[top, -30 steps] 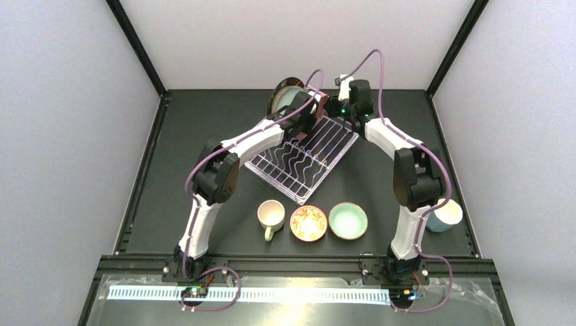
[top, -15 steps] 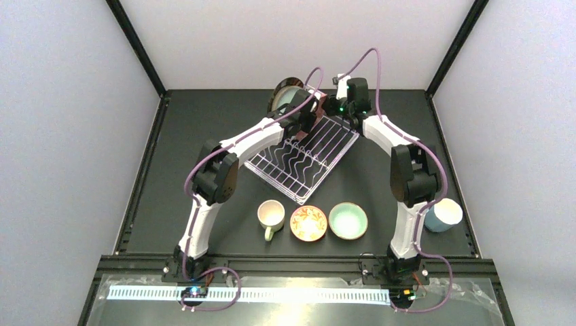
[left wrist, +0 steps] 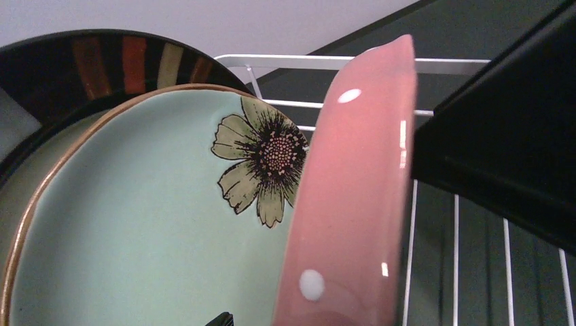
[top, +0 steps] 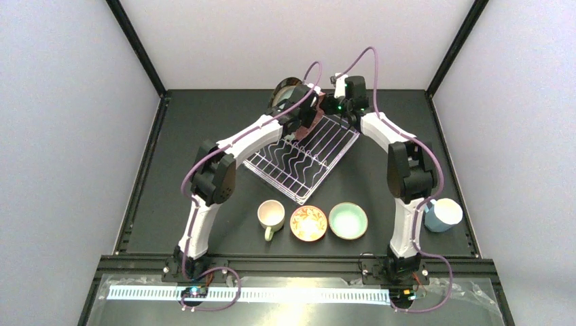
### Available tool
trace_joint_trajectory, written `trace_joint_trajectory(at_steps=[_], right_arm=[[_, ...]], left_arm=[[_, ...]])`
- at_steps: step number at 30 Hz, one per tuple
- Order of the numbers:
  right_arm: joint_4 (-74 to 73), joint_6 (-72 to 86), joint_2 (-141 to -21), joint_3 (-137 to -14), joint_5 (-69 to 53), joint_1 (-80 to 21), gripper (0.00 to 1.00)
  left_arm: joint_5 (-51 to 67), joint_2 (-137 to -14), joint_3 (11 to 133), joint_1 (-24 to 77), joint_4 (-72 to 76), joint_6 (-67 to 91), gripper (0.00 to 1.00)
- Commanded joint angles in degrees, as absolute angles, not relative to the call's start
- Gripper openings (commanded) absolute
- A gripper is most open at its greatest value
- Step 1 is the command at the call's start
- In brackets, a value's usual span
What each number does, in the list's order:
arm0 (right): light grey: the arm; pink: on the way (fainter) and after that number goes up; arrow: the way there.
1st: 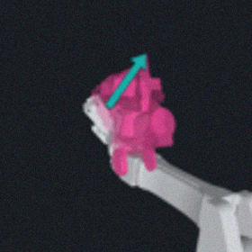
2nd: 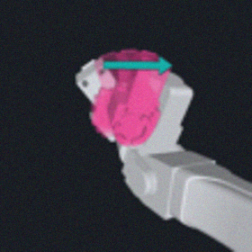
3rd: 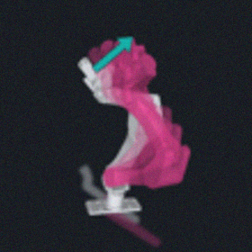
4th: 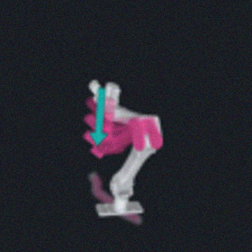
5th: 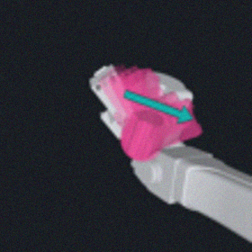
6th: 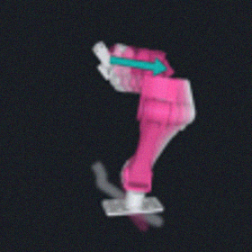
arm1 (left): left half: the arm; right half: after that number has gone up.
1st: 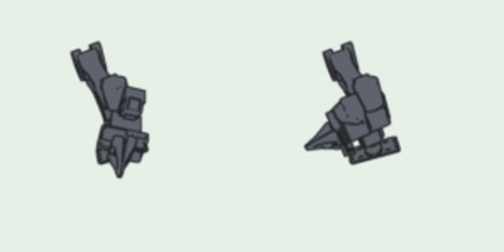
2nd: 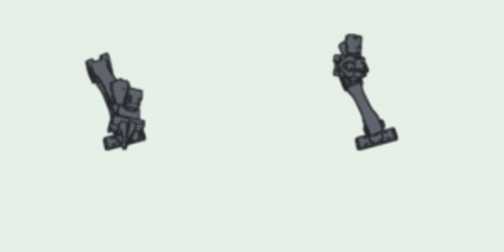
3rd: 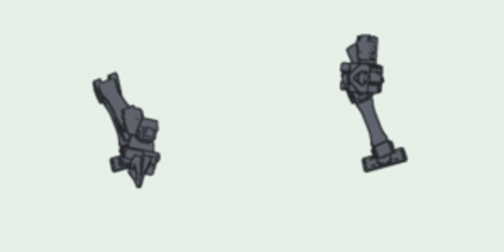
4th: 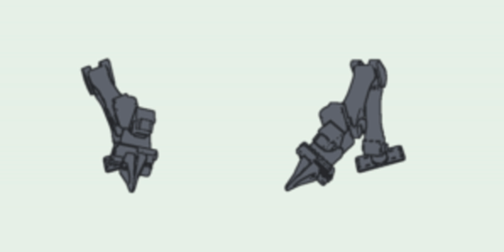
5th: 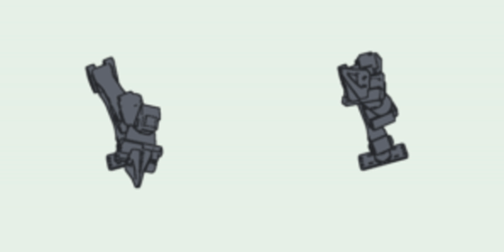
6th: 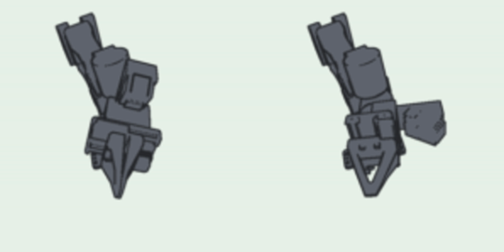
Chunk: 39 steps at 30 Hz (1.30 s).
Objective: Load the mixed dishes into the dish rack
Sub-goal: Insert the plate into the dish rack.
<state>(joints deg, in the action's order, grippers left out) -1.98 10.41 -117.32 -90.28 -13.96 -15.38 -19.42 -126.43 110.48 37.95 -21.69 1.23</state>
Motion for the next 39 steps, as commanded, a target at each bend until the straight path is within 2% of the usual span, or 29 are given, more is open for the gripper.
trace_joint_trajectory(at_steps=[1,13,24,32,36,37,38,39], right_arm=[[-2.72,10.32,-118.97,-92.07,-14.91,-15.21,0.68],[-4.69,10.51,-120.05,-94.70,-15.62,-15.19,0.68],[-12.64,10.50,-118.29,-99.82,-14.03,-15.21,0.68],[-16.88,12.70,-109.81,-97.14,-12.26,-15.41,0.68],[-19.76,13.13,-101.22,-92.53,-9.77,-15.90,0.68],[-20.29,13.30,-98.63,-91.02,-9.71,-15.91,0.70],[-20.97,13.30,-96.26,-89.38,-9.51,-15.91,0.81],[-21.65,13.27,-93.98,-87.87,-8.96,-15.93,0.88]], left_arm=[[-21.28,-122.62,112.96,37.80,-22.68,1.56,0.95],[-23.64,-119.27,112.15,37.79,-23.10,1.65,0.95],[-27.70,-112.38,112.71,37.88,-26.06,3.17,0.95],[-26.11,-101.65,107.83,39.66,-30.47,8.40,0.94],[-20.12,-92.15,98.84,40.41,-28.02,11.17,0.94],[-18.66,-89.81,96.88,40.50,-27.32,11.88,0.94],[-17.40,-87.83,95.30,40.56,-27.10,12.66,0.94],[-16.59,-86.17,94.00,40.64,-27.10,13.37,0.94]])
